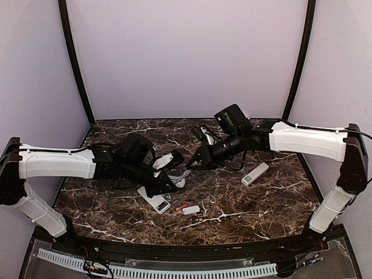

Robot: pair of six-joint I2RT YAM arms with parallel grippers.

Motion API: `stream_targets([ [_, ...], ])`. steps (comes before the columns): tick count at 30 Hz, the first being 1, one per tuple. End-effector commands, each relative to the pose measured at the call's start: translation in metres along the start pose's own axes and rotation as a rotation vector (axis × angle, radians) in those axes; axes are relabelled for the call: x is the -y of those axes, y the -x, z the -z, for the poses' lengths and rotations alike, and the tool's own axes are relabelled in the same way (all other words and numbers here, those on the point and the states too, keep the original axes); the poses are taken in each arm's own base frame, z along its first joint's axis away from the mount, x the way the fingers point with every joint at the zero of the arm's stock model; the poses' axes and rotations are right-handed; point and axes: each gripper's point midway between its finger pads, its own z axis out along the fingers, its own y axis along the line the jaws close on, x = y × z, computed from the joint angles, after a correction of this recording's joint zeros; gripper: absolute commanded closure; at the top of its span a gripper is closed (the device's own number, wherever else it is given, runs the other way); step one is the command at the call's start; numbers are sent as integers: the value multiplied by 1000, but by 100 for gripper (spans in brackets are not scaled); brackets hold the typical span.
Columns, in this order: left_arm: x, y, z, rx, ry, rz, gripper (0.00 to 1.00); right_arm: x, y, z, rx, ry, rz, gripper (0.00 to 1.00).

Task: Unload the batteries from the remote control
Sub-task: Pass from the left arm to the right, then hold the remote control without the battery cover at the center of the board.

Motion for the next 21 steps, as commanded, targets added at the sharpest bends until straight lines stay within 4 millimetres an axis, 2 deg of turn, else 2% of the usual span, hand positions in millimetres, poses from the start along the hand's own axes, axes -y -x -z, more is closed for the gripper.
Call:
stream_targets([
  [1,5,14,11,32,6,-25,100,-5,0,-3,-10,11,23,90],
  [3,2,14,12,34,22,-16,100,-3,1,-3,2,-6,20,100],
  [4,-3,14,12,35,55,4,98,-1,3,-1,15,-21,20,100],
  [6,-11,12,16,36,109,51,75,2,8,6,56,-58,26,100],
  [7,-18,7,17,30,152,72,57,4,12,10,81,-76,33,100],
  [8,-20,8,23,48,171,109,48,5,16,16,115,-97,43,100],
  [9,-25,1,25,44,206,132,38,8,20,21,156,-125,55,100],
  [10,-25,4,33,72,218,169,34,10,23,26,189,-145,65,100],
  [11,-30,-4,35,71,248,196,29,13,25,30,222,-163,78,100],
  [12,-29,-1,44,108,257,238,27,14,27,32,251,-173,94,100],
  [13,-36,-10,47,116,295,304,24,16,28,33,272,-179,108,100],
  [14,-37,-9,55,147,310,338,20,15,28,32,289,-174,131,100],
  [16,-49,-25,63,175,344,469,17,11,28,26,314,-171,186,100],
  [19,-62,-39,69,217,324,693,18,3,26,9,320,-182,268,100],
  [20,-72,-51,71,217,335,755,19,3,24,0,309,-191,288,100],
  [21,-73,-51,72,237,306,818,20,0,23,-7,300,-192,308,100],
])
